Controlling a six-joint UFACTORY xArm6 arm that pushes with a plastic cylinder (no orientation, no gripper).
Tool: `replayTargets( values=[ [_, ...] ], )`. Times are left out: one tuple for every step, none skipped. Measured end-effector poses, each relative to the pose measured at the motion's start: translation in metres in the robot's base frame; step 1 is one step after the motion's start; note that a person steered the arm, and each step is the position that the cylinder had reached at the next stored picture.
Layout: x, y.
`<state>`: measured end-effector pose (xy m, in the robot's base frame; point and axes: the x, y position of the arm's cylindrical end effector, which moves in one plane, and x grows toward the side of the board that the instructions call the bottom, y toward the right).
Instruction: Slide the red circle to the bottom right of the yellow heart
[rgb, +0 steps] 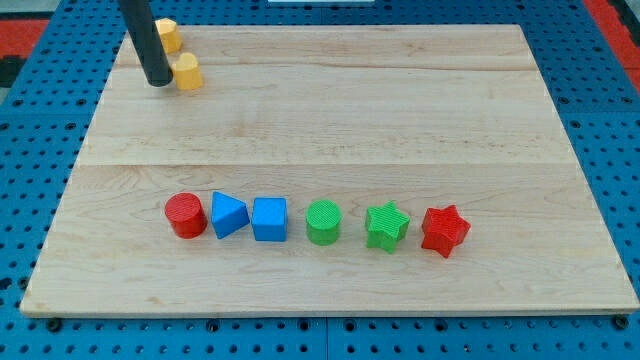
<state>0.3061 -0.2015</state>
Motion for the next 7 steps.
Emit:
replayTargets(
  values=[
    [-0.004, 0.025],
    [0.0, 0.046],
    [0.087, 0.083],
    [0.15, 0.208],
    [0.197, 0.257],
    [0.2, 0.299],
    [0.21, 0.329]
  ],
)
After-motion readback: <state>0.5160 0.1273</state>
